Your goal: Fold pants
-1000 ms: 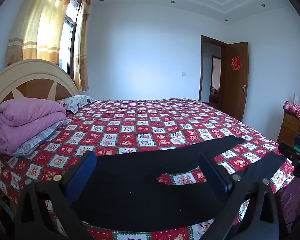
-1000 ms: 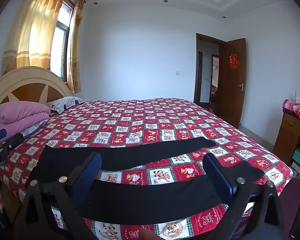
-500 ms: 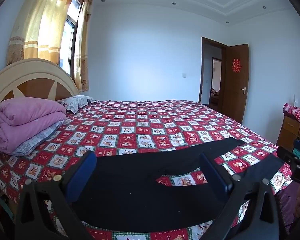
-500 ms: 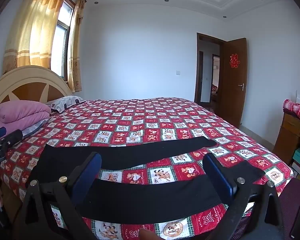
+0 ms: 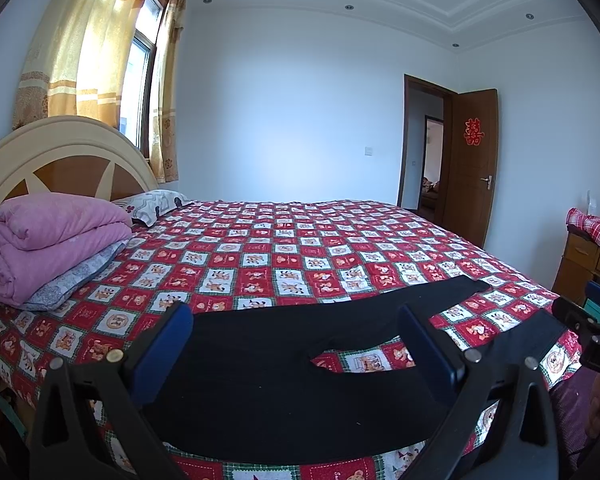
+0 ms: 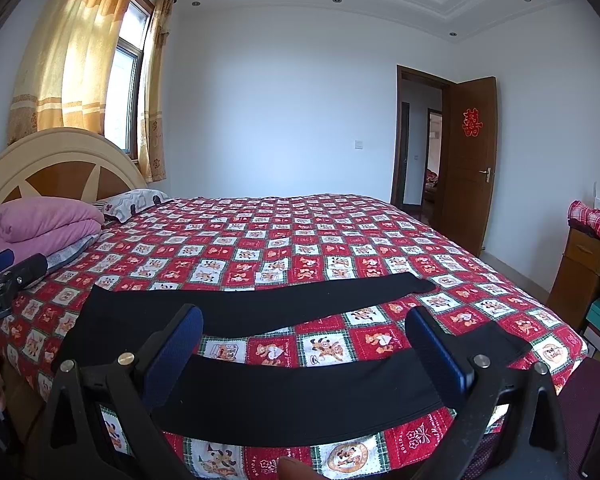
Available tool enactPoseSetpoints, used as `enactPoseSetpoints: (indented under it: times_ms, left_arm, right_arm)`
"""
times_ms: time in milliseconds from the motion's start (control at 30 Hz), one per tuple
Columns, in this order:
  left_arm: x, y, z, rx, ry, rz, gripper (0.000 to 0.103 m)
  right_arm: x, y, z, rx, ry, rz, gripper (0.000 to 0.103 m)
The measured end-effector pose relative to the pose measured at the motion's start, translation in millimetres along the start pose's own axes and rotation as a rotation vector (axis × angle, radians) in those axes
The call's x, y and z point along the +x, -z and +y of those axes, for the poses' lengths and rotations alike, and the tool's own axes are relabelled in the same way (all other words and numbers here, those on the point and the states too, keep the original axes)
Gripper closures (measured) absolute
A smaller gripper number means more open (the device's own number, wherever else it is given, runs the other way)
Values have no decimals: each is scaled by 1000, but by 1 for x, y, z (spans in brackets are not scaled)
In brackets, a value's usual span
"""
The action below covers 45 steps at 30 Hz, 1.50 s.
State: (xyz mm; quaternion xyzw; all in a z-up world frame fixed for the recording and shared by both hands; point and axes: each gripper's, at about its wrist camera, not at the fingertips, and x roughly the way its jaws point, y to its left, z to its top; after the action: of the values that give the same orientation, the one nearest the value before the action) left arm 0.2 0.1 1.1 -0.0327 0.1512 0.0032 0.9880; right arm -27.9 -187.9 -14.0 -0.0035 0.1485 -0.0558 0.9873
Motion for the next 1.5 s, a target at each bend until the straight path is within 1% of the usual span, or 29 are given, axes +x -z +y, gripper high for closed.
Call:
enactPoseSetpoints:
  times_ms: [1500]
  left_arm:
    - [1,1,2,-7,2,4,0]
  right_arm:
    - [2,10,7,-18,0,10,1]
